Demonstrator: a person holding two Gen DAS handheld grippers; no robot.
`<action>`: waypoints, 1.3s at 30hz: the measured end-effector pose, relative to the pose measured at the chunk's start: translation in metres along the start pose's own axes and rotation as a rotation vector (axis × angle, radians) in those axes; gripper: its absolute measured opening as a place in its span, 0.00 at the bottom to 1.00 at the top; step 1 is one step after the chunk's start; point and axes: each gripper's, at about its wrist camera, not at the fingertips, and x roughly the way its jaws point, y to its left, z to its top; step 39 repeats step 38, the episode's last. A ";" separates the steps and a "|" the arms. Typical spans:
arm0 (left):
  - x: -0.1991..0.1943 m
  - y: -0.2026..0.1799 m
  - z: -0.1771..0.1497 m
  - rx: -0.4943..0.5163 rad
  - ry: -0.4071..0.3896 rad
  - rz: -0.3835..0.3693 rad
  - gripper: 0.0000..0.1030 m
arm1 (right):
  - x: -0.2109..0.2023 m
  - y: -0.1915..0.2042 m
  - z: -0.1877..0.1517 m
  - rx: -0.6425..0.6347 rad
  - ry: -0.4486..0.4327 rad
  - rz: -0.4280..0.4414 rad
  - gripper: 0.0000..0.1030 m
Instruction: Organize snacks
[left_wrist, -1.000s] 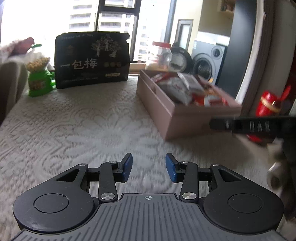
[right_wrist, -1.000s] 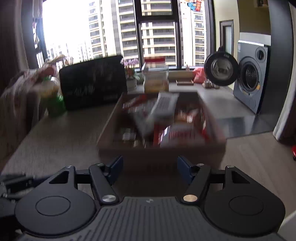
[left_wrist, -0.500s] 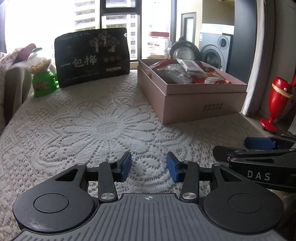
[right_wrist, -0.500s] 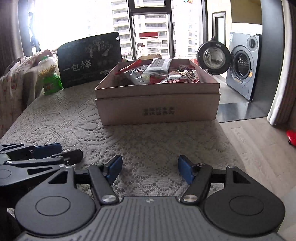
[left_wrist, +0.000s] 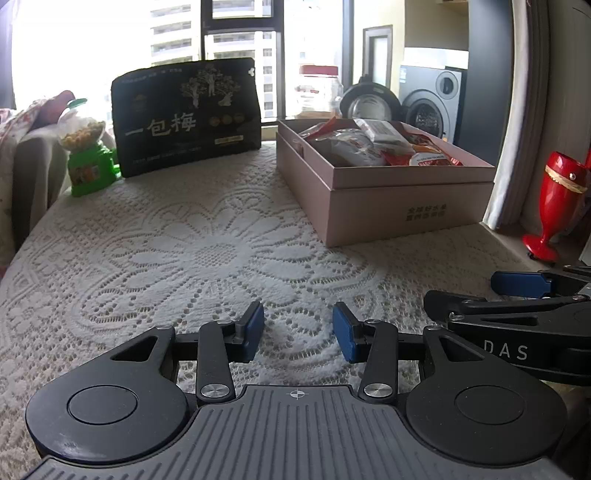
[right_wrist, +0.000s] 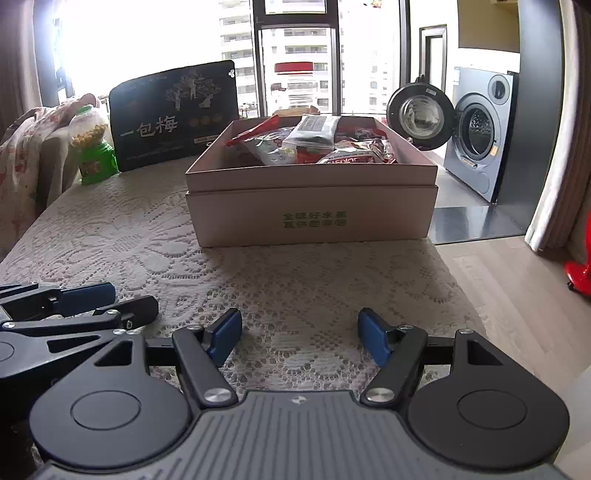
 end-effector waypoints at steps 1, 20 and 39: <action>0.000 0.001 0.000 -0.003 0.000 -0.002 0.46 | 0.000 0.000 0.000 0.000 0.000 -0.002 0.68; 0.000 0.002 0.000 -0.012 0.000 -0.008 0.46 | 0.000 -0.001 -0.001 0.005 -0.003 -0.005 0.68; 0.000 0.002 0.000 -0.014 -0.001 -0.006 0.46 | 0.000 -0.001 0.000 0.013 -0.005 0.002 0.69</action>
